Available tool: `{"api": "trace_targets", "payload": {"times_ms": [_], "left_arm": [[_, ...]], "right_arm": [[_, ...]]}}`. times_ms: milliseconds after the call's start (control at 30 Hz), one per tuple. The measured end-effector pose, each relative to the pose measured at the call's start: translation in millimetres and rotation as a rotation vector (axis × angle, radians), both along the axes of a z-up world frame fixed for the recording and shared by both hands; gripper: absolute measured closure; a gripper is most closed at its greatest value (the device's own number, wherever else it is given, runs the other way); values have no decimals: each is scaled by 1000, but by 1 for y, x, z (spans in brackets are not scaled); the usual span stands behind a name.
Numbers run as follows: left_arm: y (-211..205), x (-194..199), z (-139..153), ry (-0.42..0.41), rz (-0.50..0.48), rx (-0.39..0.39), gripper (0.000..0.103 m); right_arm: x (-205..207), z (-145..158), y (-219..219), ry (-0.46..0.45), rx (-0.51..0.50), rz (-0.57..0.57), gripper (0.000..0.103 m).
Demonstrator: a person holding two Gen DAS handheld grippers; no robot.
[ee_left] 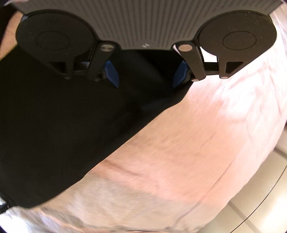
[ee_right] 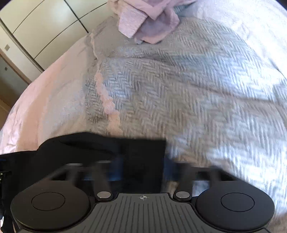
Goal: Fold clothes
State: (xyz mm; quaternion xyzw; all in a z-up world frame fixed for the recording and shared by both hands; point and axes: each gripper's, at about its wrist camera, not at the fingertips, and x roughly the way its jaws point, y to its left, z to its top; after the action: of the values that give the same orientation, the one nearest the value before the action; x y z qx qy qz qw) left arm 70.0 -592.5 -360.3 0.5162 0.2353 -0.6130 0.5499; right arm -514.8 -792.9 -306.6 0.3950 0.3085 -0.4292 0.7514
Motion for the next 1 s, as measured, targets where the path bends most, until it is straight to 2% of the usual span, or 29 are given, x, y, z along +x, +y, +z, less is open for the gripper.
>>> {"api": "trace_targets", "payload": {"times_ms": [167,233,300,333,367,400,467,567,633,733,833,900,967,1000], "left_arm": [[47,35,47,176,66,-54,37],[72,49,61,193,94,-77,33],[104,64,67,176,111,-80,30],[122,71,66,155,103,-70,30],[142,77,62,123,81,-52,30],[160,83,57,90,55,-28,30],[193,96,41,26,-13,35,30],[236,117,11,-75,-133,105,30],[249,134,-6,-85,-147,127,30],[247,157,-21,49,-67,165,31],[245,179,-22,236,50,171,34],[246,191,-19,358,115,157,38],[250,192,-21,392,127,147,46],[252,191,-22,396,125,143,64]], "right_arm": [[16,17,-23,93,-40,-45,76],[39,33,-7,188,-125,-9,71],[63,50,12,288,-218,32,65],[76,59,28,309,-269,68,63],[90,68,47,320,-321,109,57],[104,75,66,302,-338,151,48],[133,86,106,245,-351,234,41],[187,86,169,208,-345,438,40],[225,80,211,205,-341,567,40],[282,68,271,214,-364,754,40],[334,67,321,198,-468,966,40],[366,74,339,117,-482,1055,40],[401,73,346,43,-423,1132,40],[420,64,347,44,-372,1162,40]]}}
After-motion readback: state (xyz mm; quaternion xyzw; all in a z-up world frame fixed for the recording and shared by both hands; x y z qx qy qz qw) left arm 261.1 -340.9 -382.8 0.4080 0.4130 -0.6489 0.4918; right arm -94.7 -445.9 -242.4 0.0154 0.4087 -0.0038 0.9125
